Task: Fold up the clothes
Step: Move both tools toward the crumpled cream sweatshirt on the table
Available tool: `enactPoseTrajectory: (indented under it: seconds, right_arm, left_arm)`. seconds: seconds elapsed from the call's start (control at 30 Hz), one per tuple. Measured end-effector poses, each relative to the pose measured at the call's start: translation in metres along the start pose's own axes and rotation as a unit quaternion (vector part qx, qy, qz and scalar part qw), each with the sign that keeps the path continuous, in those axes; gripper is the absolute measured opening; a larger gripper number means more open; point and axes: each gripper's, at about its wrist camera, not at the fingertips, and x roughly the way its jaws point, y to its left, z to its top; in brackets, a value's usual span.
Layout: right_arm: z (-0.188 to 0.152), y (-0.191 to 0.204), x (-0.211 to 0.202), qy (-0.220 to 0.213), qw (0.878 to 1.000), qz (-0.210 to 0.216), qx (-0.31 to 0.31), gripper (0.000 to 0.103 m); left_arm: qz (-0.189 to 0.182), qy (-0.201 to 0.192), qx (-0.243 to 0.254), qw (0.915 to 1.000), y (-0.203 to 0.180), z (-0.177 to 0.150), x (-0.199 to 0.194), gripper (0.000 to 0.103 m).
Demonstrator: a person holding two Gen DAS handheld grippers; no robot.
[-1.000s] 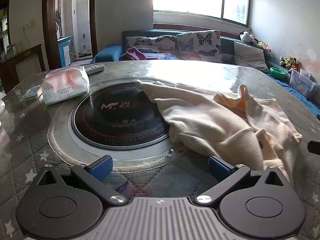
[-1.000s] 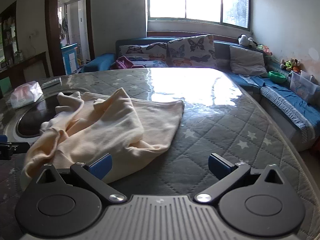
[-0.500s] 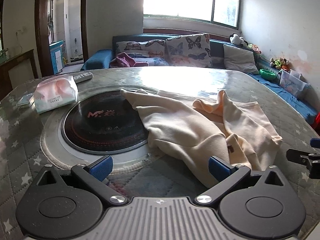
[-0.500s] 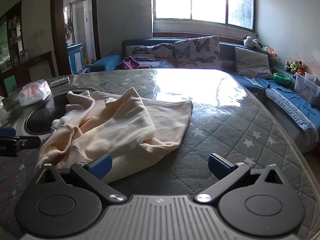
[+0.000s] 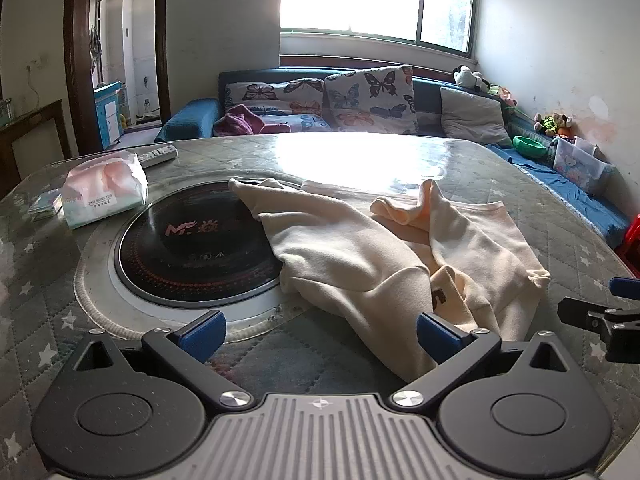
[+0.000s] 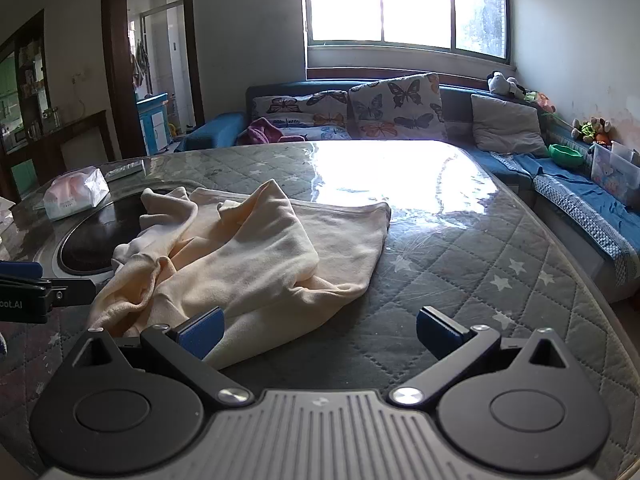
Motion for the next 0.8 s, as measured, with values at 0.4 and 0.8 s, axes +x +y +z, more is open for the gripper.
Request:
enactPoseTrajectory:
  seconds: [0.4,0.8]
  right_arm:
    - [0.002,0.004,0.007,0.007,1.0,0.008,-0.005,0.103]
    - [0.003,0.013,0.01,0.015,0.999,0.024,-0.021,0.103]
  left_arm:
    - [0.001,0.005,-0.003,1.0,-0.003,0.005,0.002,0.103]
    - [0.003,0.016,-0.001,0.9999,-0.007,0.006,0.005,0.103]
